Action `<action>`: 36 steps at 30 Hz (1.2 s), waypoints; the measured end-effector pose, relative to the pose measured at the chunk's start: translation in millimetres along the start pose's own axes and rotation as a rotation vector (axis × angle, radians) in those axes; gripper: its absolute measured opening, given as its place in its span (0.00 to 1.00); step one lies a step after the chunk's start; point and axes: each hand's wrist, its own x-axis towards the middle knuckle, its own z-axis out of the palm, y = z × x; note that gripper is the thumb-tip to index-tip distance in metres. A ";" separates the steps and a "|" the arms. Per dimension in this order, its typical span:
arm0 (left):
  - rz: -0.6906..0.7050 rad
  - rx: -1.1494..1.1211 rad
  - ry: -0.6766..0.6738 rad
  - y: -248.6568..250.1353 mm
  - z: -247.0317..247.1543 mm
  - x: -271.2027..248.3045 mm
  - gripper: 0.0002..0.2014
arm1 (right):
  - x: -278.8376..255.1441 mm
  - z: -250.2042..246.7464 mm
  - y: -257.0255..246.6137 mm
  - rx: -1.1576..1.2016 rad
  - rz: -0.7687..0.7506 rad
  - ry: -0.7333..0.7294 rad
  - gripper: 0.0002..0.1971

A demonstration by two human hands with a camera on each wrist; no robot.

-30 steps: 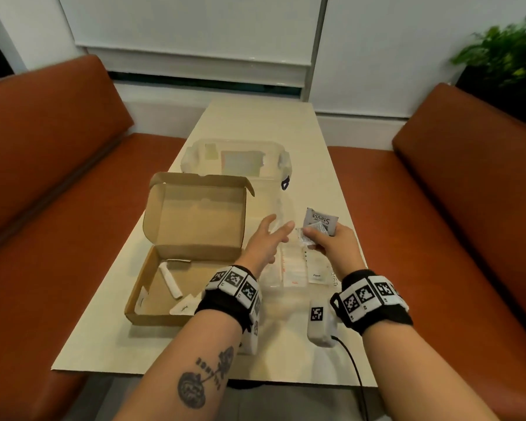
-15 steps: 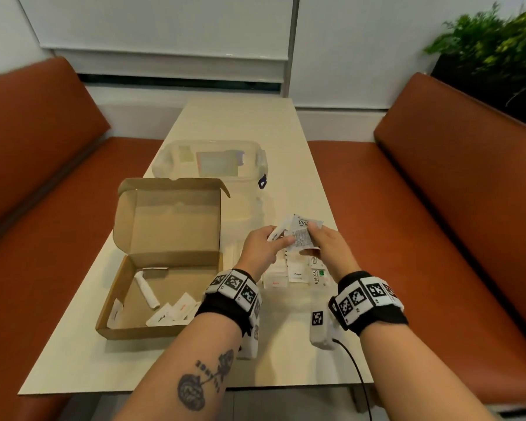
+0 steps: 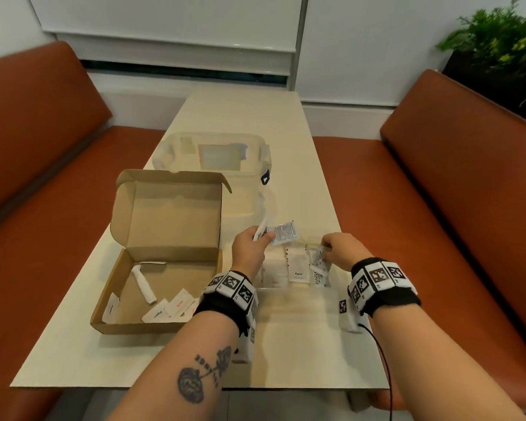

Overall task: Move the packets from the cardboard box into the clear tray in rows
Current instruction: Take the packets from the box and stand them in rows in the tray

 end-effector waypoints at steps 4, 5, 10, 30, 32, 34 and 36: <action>0.001 0.033 0.008 -1.3 -3.7 3.6 0.03 | 5.1 4.5 -2.6 -0.176 -0.029 -0.150 0.13; 0.001 0.038 0.004 -1.1 -4.6 3.6 0.04 | 6.5 5.1 -1.7 -0.200 -0.027 -0.156 0.13; 0.003 0.081 0.001 -2.3 -8.2 2.2 0.08 | 9.4 13.2 3.2 -0.237 -0.030 -0.181 0.13; 0.049 0.074 -0.017 -7.6 -2.6 10.7 0.07 | -0.2 24.9 1.2 -0.100 -0.040 0.047 0.08; 0.069 0.046 -0.054 -6.1 -3.7 9.8 0.05 | -0.7 20.4 -6.1 0.154 -0.047 0.184 0.11; 0.097 0.030 -0.103 -4.4 -3.7 8.9 0.04 | -3.8 14.9 -17.0 0.565 -0.047 0.230 0.15; 0.103 0.017 -0.134 -3.2 -2.2 8.4 0.04 | -8.7 10.8 -26.7 0.902 -0.067 0.205 0.15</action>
